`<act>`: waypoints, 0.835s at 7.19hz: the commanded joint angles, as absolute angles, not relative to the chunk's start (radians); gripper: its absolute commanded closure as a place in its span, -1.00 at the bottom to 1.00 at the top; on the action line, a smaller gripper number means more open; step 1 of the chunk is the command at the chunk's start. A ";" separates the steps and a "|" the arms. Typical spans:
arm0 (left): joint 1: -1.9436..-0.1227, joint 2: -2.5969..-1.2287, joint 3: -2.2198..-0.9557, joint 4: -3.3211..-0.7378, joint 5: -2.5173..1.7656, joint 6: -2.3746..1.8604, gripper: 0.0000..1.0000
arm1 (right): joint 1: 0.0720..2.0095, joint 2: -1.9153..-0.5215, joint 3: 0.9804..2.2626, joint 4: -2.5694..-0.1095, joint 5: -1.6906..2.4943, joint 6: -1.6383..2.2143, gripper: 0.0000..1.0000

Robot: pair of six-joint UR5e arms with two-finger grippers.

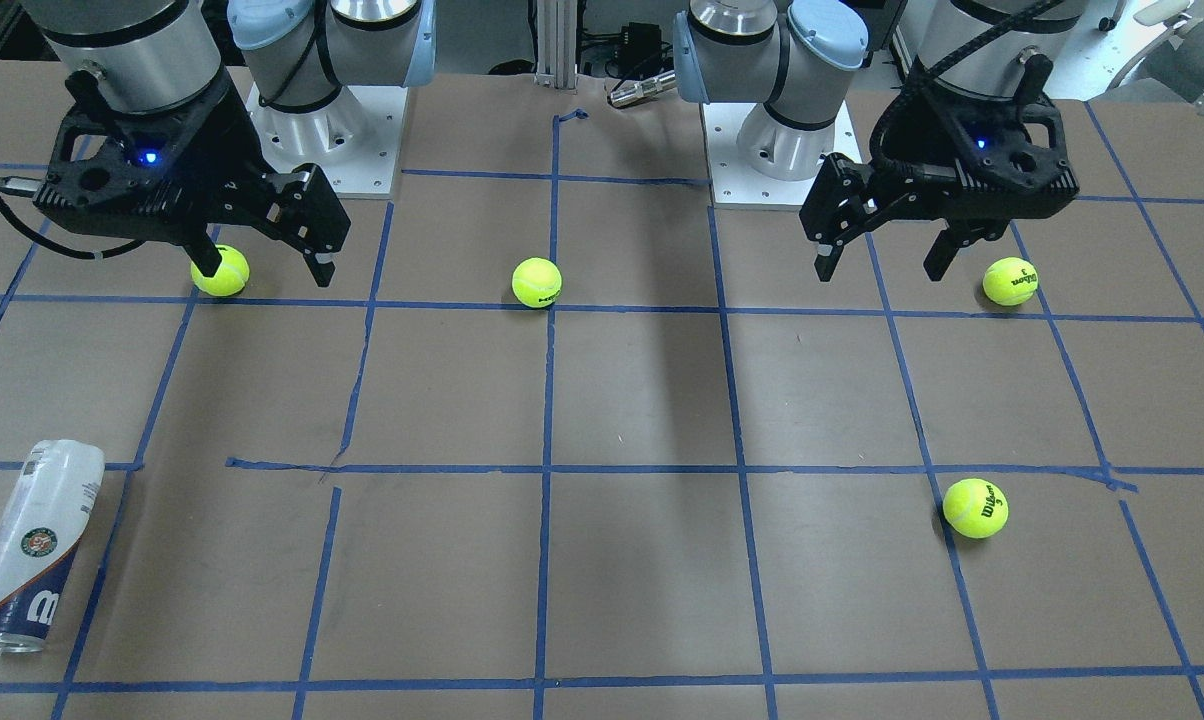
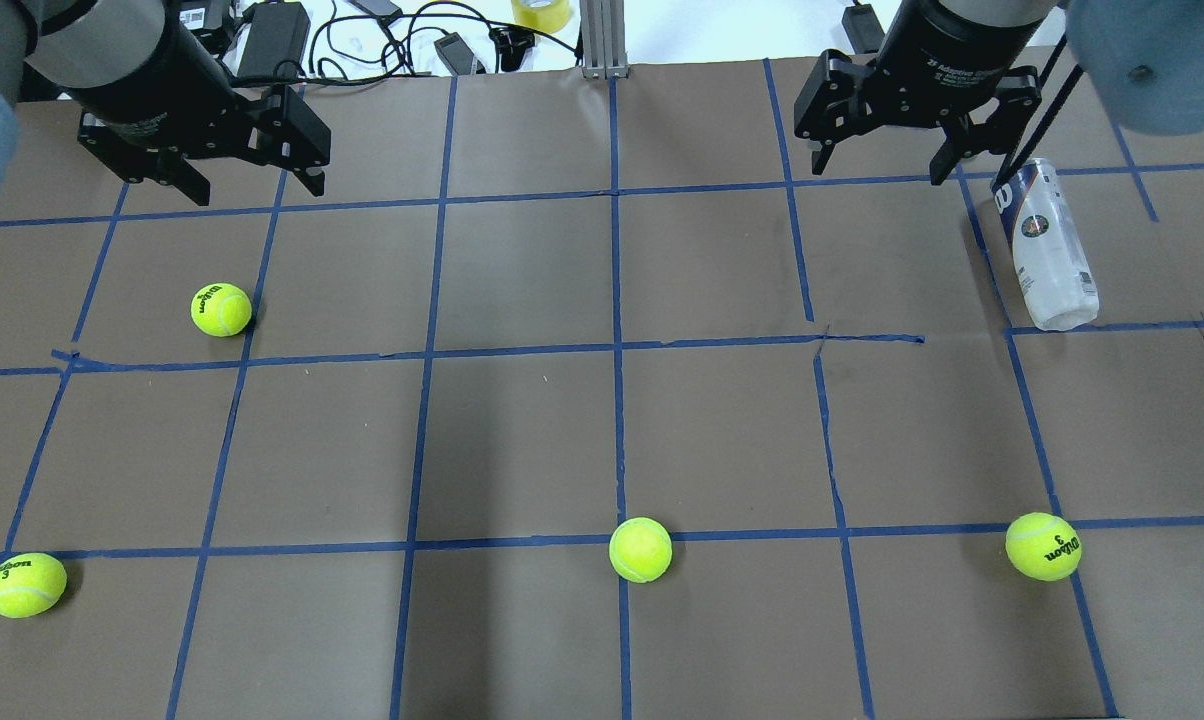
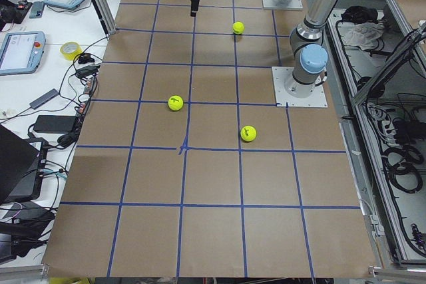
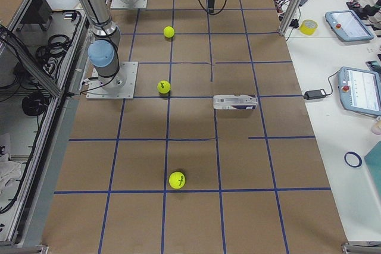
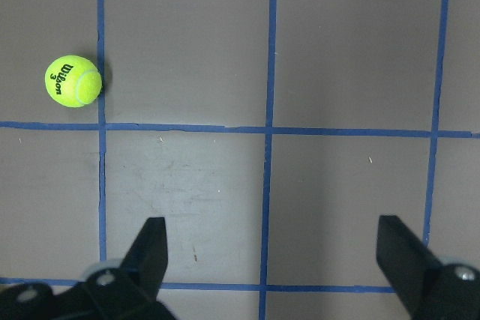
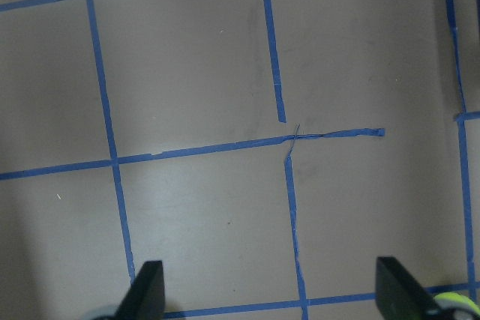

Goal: Lift up tennis ball bucket
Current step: 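Move the right gripper over the clear tennis ball tube lying on its side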

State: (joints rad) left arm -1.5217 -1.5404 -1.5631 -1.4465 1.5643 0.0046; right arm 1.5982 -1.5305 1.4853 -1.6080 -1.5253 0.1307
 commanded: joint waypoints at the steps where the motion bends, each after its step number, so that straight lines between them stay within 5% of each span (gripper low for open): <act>1: -1.522 -1.540 -1.563 -1.447 1.565 0.005 -1.00 | 1.598 -1.558 1.486 -1.605 -1.525 0.019 -1.00; 3: -1.522 -1.540 -1.563 -1.447 1.566 0.005 -1.00 | 1.583 -1.549 1.476 -1.609 -1.510 0.011 -1.00; 6: -1.522 -1.540 -1.563 -1.447 1.566 0.005 -1.00 | 1.409 -1.323 1.291 -1.617 -1.515 -0.065 -1.00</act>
State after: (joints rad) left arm -1.5217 -1.5401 -1.5632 -1.4466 1.5661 0.0046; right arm 1.4802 -1.4276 1.3800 -1.6092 -1.5102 -0.0150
